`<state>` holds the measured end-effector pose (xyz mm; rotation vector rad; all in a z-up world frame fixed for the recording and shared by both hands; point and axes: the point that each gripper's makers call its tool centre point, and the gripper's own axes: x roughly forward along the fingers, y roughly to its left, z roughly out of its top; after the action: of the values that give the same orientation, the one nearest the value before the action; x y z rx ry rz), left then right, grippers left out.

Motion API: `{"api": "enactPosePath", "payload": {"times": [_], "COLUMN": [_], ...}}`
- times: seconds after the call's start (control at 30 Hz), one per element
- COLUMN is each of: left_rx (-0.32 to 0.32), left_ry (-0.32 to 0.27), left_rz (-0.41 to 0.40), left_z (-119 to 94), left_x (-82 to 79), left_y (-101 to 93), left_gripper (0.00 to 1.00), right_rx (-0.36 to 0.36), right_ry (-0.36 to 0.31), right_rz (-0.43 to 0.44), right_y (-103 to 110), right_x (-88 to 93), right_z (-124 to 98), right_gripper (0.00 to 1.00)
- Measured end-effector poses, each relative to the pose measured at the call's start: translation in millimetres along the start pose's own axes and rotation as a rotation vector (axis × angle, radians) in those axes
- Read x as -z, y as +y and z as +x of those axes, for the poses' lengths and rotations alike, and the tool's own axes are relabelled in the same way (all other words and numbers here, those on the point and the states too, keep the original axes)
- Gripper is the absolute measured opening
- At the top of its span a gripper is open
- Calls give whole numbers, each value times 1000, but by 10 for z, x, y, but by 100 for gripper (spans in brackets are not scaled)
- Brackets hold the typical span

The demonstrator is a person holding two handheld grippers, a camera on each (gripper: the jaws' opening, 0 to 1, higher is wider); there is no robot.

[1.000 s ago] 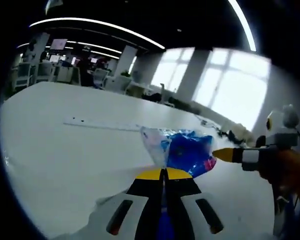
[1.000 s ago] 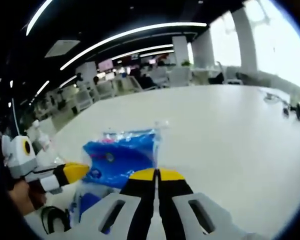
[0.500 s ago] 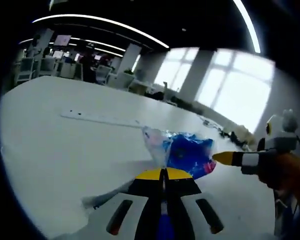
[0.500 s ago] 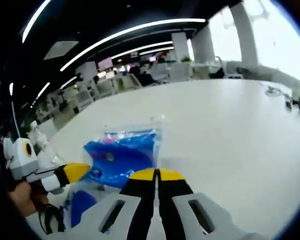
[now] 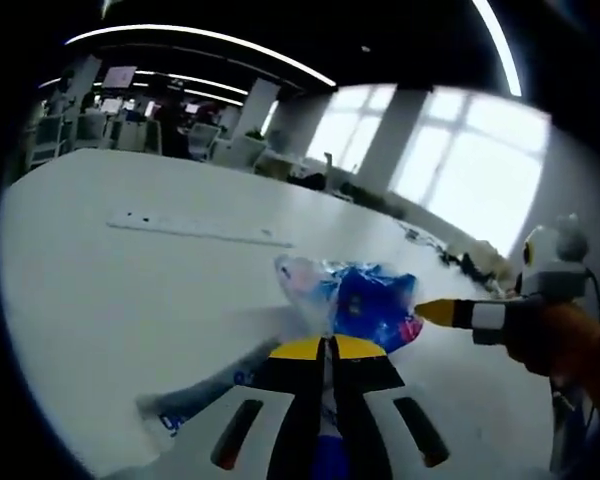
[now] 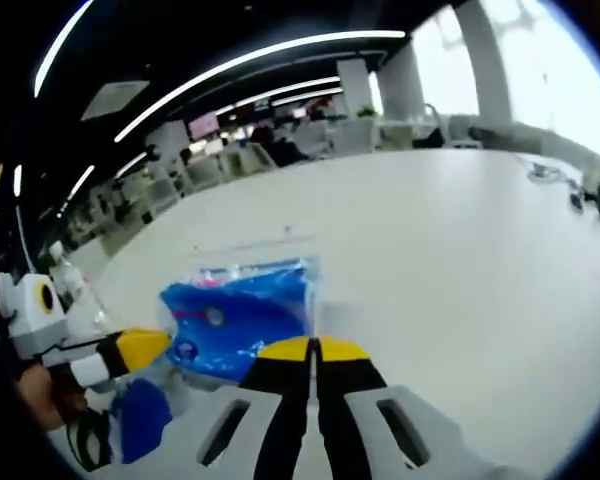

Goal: Arrange the tabletop items into an orderly group along one side of the table until the central work area is clear of visible clutter.

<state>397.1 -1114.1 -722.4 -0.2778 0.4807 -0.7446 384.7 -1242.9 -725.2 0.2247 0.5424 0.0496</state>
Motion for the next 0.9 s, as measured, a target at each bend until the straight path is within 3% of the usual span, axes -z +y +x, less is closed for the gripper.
{"api": "enactPosePath", "payload": {"times": [0.1,0.3,0.67,0.9], "left_rx": [-13,-17,14,23], "left_ry": [31,41,60,61], "left_rz": [5,3,44,54], "left_z": [14,25,43,9], "left_x": [55,56,84,52], "left_y": [35,10,-73,-87], "left_gripper": [2,0,0,1], "right_rx": [-15,-28,-51,-41], "right_ry": [6,11,42,17], "right_rz": [65,78,-18,19], "right_y": [-29,-117,-88,-96], "right_x": [37,62,137,104], "right_z": [22,50,116,121], "right_gripper": [0,0,0,2]}}
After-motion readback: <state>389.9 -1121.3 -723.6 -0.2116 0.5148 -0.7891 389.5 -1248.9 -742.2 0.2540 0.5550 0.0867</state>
